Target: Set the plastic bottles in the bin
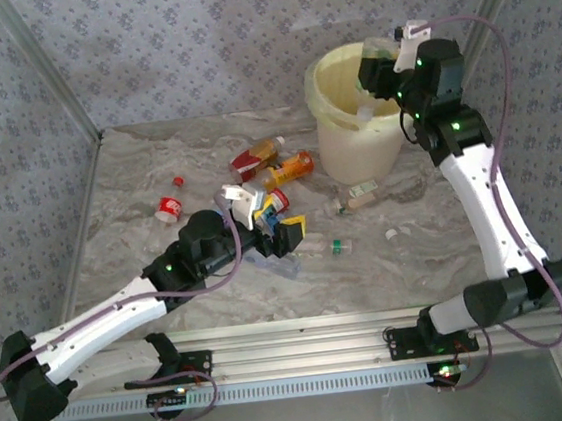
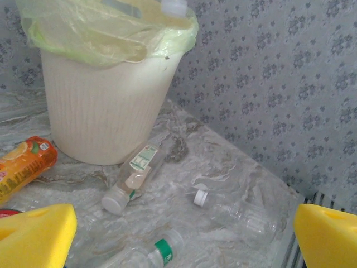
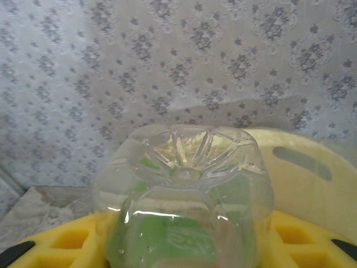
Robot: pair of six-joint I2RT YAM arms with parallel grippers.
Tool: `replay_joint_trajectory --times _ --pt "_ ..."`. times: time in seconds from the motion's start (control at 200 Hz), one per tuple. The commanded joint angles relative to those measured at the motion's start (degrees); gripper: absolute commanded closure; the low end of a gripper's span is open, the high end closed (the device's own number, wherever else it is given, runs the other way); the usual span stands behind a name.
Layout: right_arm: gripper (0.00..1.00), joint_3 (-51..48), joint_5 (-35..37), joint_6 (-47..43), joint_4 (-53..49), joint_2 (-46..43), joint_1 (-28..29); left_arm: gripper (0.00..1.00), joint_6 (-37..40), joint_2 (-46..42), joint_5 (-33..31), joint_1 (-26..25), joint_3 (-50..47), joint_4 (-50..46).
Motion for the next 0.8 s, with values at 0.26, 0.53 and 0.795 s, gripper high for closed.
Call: replay_joint_trajectory --times 0.26,0.53,0.795 --pt "0.49 13.0 0.0 -3.0 -6.7 14.5 -3.4 0.0 4.1 -5.0 -2.7 -0.3 1.8 -11.2" --pt "0.47 19.3 -11.5 -1.8 -17.1 25.1 -6.2 0.0 4.8 -6.1 -4.8 -0.3 2.5 -16.6" --pt "0.43 22.3 -14.1 0.3 -22.1 30.8 -7.1 0.0 4.6 -5.5 -5.4 -0.3 2.5 -19.2"
